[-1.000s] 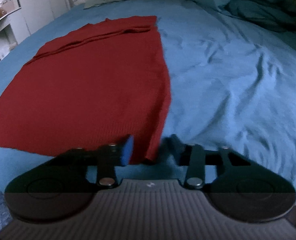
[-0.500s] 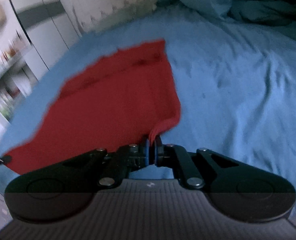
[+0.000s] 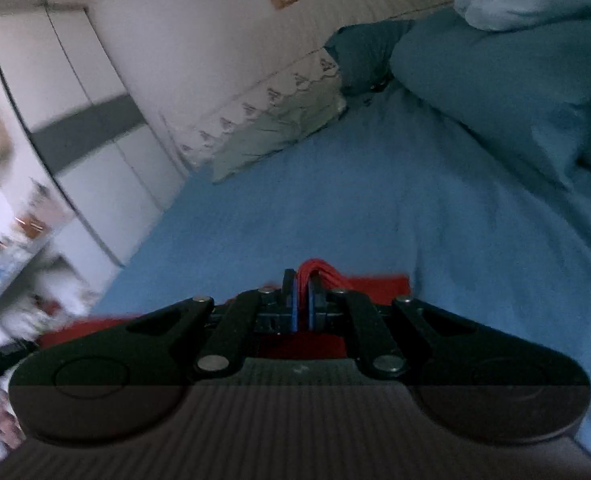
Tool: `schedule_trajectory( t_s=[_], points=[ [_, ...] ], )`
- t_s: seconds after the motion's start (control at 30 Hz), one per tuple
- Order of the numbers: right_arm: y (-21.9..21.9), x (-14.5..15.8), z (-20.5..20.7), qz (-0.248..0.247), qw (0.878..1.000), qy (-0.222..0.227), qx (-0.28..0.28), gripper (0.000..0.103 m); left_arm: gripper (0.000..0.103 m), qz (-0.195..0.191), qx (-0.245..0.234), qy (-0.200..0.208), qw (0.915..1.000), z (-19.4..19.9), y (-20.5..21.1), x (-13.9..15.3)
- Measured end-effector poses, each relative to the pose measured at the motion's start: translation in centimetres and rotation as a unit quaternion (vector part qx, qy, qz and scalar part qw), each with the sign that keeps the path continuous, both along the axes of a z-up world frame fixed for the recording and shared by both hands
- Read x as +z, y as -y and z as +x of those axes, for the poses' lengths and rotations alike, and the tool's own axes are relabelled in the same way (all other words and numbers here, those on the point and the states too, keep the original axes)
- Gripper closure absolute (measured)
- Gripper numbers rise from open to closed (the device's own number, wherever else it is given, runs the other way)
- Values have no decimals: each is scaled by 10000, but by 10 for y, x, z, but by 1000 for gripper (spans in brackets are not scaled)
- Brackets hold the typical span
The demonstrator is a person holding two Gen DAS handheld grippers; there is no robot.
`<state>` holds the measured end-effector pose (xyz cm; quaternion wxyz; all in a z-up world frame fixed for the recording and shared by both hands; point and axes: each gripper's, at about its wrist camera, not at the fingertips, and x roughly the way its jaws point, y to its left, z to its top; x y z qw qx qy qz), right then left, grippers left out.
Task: Fold small clothes
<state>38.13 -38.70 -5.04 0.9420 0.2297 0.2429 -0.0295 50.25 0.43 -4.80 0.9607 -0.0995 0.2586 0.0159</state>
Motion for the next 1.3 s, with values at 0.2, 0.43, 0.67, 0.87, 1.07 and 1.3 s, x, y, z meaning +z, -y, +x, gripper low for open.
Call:
schedule_trajectory(
  t_s=[0.2, 0.43, 0.67, 0.87, 1.07, 1.3],
  points=[
    [4, -92, 97, -285, 9962, -814, -136, 83, 99, -95, 165, -917, 9956, 75, 3, -84],
    [16, -94, 120, -108, 9948, -987, -232, 72, 28, 150, 174, -800, 9965, 81, -2, -60],
    [-24, -58, 80, -489, 9962, -715, 127, 9, 14, 625, -233, -689, 9954, 8, 4, -26],
    [-67, -93, 73, -776, 9855, -1394, 572, 10, 11, 681, -644, -1575, 9831, -21, 24, -79],
    [-33, -116, 64, -826, 9837, -1598, -31, 20, 7, 595, -568, -2010, 9761, -25, 11, -107],
    [-25, -57, 42, -1056, 9870, -1188, 258, 17, 10, 1112, -633, -1507, 9803, -42, 35, -42]
  ],
)
